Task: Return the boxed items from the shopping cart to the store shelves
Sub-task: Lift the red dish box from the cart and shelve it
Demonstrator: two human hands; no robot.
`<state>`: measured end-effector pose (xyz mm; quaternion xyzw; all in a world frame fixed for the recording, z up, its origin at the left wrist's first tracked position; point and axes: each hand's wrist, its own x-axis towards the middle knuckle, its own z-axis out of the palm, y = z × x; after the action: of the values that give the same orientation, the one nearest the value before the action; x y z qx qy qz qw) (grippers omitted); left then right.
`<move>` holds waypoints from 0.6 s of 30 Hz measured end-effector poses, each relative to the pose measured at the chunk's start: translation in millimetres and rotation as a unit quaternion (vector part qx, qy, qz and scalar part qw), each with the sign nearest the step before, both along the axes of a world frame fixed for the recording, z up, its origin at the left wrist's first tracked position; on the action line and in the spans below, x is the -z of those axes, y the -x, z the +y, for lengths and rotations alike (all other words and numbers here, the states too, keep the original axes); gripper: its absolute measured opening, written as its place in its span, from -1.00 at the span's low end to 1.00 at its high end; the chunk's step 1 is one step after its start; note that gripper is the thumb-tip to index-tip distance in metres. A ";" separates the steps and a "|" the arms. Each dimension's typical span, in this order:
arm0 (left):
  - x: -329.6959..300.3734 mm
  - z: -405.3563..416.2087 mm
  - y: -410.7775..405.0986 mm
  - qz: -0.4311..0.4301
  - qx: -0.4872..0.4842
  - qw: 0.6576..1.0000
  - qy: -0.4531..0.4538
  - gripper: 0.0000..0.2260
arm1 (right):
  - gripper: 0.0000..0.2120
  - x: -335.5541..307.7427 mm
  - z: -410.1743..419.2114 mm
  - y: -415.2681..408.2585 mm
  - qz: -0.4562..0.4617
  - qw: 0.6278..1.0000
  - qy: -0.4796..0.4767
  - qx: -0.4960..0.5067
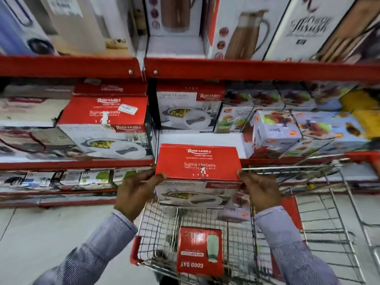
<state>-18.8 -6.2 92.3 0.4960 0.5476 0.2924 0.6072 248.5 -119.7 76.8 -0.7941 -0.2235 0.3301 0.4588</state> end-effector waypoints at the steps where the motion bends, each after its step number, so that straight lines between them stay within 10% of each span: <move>1: -14.6 0.5 -0.3 -0.010 -0.012 1.000 -0.021 -0.71 | -0.80 -16.7 2.0 0.4 -0.015 1.000 -0.020 -0.005; 18: -45.0 59.0 -33.1 0.115 -0.083 0.976 -0.167 -0.65 | -0.67 -65.9 77.2 -25.6 -0.051 0.991 -0.091 -0.087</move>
<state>14.3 52.8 137.3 0.5734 0.5966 0.3701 0.4222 274.1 -42.5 142.7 -0.7423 -0.3439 0.3058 0.4871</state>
